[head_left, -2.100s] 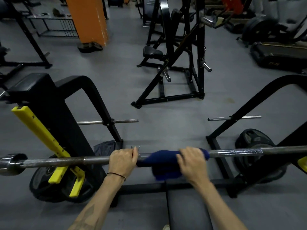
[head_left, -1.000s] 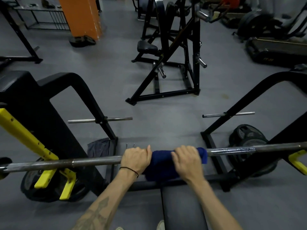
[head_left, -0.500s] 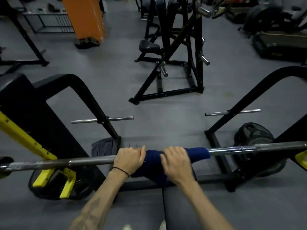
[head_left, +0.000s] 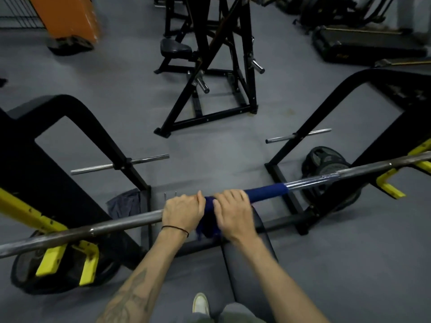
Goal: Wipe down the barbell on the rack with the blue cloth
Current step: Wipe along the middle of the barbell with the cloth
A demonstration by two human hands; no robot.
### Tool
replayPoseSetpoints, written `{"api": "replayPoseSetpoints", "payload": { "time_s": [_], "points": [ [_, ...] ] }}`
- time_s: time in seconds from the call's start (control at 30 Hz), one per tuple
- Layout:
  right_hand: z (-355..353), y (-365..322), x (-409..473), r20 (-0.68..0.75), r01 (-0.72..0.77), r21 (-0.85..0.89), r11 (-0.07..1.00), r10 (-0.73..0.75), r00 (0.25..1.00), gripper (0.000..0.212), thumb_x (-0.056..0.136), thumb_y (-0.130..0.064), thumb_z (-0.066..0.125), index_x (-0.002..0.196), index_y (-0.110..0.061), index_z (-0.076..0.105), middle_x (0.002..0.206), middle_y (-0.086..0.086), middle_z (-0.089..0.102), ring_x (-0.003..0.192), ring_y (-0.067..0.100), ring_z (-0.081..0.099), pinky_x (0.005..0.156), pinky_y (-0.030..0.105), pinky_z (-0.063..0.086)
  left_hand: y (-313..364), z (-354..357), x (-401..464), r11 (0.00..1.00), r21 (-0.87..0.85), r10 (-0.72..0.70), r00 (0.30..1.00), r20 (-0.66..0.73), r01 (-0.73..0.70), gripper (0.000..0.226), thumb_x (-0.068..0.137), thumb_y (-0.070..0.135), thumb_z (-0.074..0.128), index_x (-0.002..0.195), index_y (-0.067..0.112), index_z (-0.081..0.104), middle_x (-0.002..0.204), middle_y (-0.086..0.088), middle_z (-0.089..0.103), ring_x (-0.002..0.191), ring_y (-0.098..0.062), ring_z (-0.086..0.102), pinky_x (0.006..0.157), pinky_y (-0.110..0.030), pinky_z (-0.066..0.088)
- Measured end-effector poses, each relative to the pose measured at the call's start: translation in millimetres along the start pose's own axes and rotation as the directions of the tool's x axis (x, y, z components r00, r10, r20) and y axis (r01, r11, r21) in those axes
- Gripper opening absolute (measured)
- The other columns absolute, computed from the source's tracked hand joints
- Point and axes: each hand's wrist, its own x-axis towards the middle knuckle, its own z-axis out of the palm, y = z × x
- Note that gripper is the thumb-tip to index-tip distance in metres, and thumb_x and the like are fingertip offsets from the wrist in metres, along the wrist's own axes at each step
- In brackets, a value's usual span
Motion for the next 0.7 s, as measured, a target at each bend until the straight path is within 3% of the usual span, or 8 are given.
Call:
{"api": "replayPoseSetpoints", "payload": {
  "time_s": [0.1,0.17,0.27,0.33,0.4,0.53,0.6,0.7],
  "points": [
    [-26.5,68.5,-0.3,-0.024,-0.017,-0.132,0.991,0.014,1.0,0.029,0.102,-0.025,0.043,0.078,-0.016,0.057,0.075,0.005,0.053,0.075,0.032,0.054,0.084,0.045,0.043,-2.1,-2.1,-3.2,0.999,-0.005,0.035,0.999,0.037,-0.035,0.061,0.094,0.032,0.028,0.048,0.009,0.061,0.042,-0.01,0.055,0.034,-0.03,0.053,0.042,-0.025,0.027],
    [-37.0,90.6,-1.2,-0.064,-0.186,-0.172,0.967,0.178,0.982,0.031,0.101,-0.023,0.04,0.077,-0.015,0.058,0.076,0.005,0.054,0.079,0.032,0.056,0.098,0.047,0.043,-0.4,-2.6,-5.0,0.999,-0.004,0.038,0.998,0.055,-0.038,0.061,0.093,0.032,0.026,0.053,0.009,0.065,0.044,-0.01,0.056,0.034,-0.03,0.053,0.043,-0.025,0.026],
    [-14.6,39.0,2.8,-0.139,-0.397,-0.155,0.905,0.378,0.915,0.031,0.096,-0.018,0.04,0.074,-0.011,0.061,0.074,0.009,0.058,0.081,0.033,0.055,0.118,0.056,0.029,5.4,-8.6,-2.4,0.999,0.032,0.009,0.993,0.117,-0.012,0.054,0.095,0.03,0.031,0.06,0.01,0.068,0.048,-0.01,0.058,0.038,-0.031,0.055,0.043,-0.026,0.029],
    [6.7,-17.5,0.9,-0.106,-0.275,-0.028,0.961,0.271,0.957,0.029,0.097,-0.016,0.042,0.075,-0.012,0.06,0.073,0.008,0.057,0.08,0.029,0.053,0.118,0.06,0.026,6.6,-12.4,-0.2,0.999,0.019,-0.049,0.989,0.137,0.047,0.051,0.093,0.029,0.042,0.051,0.01,0.064,0.045,-0.01,0.057,0.036,-0.03,0.055,0.04,-0.027,0.037],
    [11.6,-44.4,-6.2,-0.047,-0.167,0.117,0.979,0.173,0.984,0.029,0.102,-0.019,0.042,0.083,-0.014,0.063,0.08,0.001,0.061,0.084,0.021,0.054,0.12,0.052,0.028,4.2,-10.7,0.3,0.998,-0.005,-0.065,0.988,0.142,0.066,0.058,0.093,0.031,0.036,0.044,0.011,0.06,0.041,-0.009,0.054,0.033,-0.029,0.053,0.038,-0.026,0.037],
    [-8.6,8.8,-3.8,0.011,0.021,-0.013,1.0,-0.021,1.0,0.03,0.105,-0.027,0.039,0.091,-0.016,0.064,0.082,0.001,0.06,0.079,0.026,0.055,0.09,0.042,0.045,1.0,-3.7,-3.1,0.999,0.036,0.022,0.991,0.134,-0.027,0.07,0.096,0.038,0.011,0.066,0.011,0.069,0.054,-0.008,0.063,0.046,-0.031,0.061,0.047,-0.028,0.037],
    [-23.9,52.3,-0.7,-0.025,-0.024,-0.106,0.994,0.022,0.999,0.032,0.105,-0.025,0.038,0.085,-0.015,0.061,0.077,0.003,0.055,0.075,0.028,0.052,0.084,0.044,0.046,0.9,-4.3,-3.9,0.999,0.034,0.024,0.993,0.112,-0.028,0.071,0.099,0.04,0.01,0.069,0.012,0.069,0.057,-0.005,0.063,0.049,-0.028,0.062,0.049,-0.029,0.046],
    [-33.4,88.6,-1.5,-0.087,-0.197,-0.17,0.965,0.184,0.979,0.035,0.103,-0.023,0.036,0.081,-0.015,0.061,0.078,0.004,0.056,0.079,0.03,0.056,0.102,0.047,0.042,4.9,-13.4,-4.9,0.999,0.052,-0.013,0.993,0.118,0.007,0.054,0.104,0.035,0.035,0.07,0.011,0.069,0.056,-0.003,0.06,0.047,-0.027,0.057,0.047,-0.029,0.037]
  ]
}}
